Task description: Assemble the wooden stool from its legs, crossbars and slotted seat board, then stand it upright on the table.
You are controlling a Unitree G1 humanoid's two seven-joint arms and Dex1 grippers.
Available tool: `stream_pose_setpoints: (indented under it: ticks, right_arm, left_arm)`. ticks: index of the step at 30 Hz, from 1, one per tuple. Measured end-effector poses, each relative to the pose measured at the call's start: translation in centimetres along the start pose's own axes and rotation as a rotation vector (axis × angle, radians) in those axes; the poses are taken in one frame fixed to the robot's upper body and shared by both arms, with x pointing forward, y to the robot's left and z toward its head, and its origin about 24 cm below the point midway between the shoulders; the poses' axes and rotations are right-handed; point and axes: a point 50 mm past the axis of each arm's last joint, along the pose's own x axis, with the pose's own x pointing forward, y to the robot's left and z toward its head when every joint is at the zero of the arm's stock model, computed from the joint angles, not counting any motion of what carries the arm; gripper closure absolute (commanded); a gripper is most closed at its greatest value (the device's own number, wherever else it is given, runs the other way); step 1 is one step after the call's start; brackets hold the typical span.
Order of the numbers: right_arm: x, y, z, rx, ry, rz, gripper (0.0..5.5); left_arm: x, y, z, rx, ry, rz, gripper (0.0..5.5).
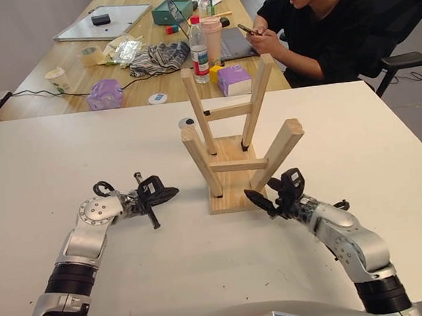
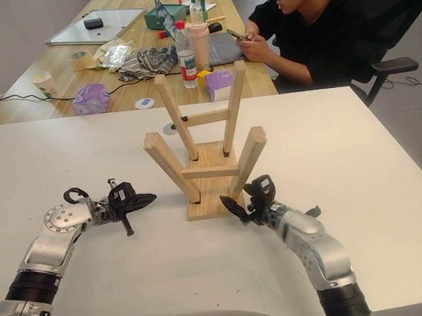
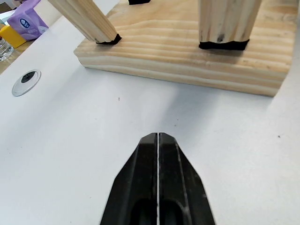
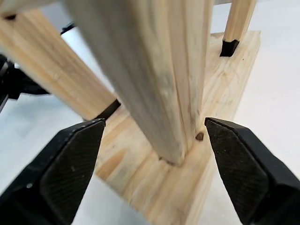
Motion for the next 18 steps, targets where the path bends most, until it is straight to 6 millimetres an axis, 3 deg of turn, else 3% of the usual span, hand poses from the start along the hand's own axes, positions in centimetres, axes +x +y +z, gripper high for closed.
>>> stream_pose_setpoints:
  ticks: [9,18]
  right_arm:
    - [0.5,-0.3,-0.2,0.02,-0.034,-0.07,3.43]
    - [0.3,-1.6,0.2,-0.012,-0.058,-0.084,4.24]
  left_arm:
    - [0.2,0.8,0.5,0.023,-0.012,0.006,5.5]
    - [-0.4,2.6,-0.3,0.0,0.007,0.07,5.5]
